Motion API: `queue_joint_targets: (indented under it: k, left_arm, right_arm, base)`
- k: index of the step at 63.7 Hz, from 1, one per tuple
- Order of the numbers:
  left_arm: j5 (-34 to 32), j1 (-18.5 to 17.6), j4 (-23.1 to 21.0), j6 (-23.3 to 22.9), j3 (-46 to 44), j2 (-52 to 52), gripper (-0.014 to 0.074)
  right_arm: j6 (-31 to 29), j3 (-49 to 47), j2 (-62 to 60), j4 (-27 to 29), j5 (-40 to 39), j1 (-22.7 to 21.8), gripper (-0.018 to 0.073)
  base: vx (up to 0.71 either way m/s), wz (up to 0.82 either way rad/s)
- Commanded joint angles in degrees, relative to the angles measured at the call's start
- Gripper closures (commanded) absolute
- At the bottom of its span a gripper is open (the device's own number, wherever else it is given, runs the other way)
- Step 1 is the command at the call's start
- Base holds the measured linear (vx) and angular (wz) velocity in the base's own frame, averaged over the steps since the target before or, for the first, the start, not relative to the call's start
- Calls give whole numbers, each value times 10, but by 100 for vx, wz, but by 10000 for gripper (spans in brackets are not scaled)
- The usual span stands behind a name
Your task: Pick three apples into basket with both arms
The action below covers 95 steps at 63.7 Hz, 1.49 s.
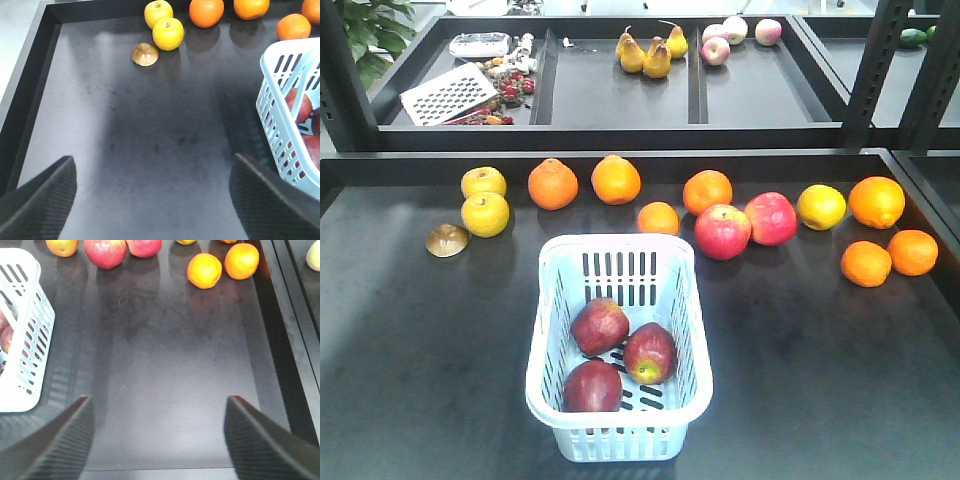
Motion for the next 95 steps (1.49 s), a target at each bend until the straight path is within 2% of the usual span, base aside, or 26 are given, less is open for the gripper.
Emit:
queue_joint_targets:
  k: [1, 8, 13, 18, 23, 26, 29, 95]
  left_arm:
    - [-31, 0, 10, -4, -13, -1, 11]
    - [-31, 0, 10, -4, -13, -1, 50]
    - [-31, 0, 10, -4, -13, -1, 140]
    - [-31, 0, 10, -4, -13, -1, 263]
    - [-31, 0, 10, -4, -13, -1, 423]
    - [-31, 0, 10, -4, -13, -1, 533]
    - [-31, 0, 10, -2, -13, -1, 607]
    - [-39, 0, 10, -2, -8, -9, 604]
  right_arm:
    - [-6, -14, 0, -5, -39, -2, 137]
    - [-6, -14, 0, -5, -43, -2, 239]
    - [-6, -14, 0, -6, -46, -2, 347]
    - [-6, -14, 0, -7, -46, -2, 461]
    - [-6, -14, 0, -7, -47, -2, 570]
    - [-6, -14, 0, -7, -49, -2, 573]
    - [-6, -14, 0, -7, -50, -2, 570]
    - [-6, -14, 0, -7, -46, -2, 568]
  base:
    - [0, 0]
    - [0, 0]
    - [0, 0]
    - [0, 0]
    - [0, 0]
    - [0, 0]
    - [0, 0]
    - [0, 0]
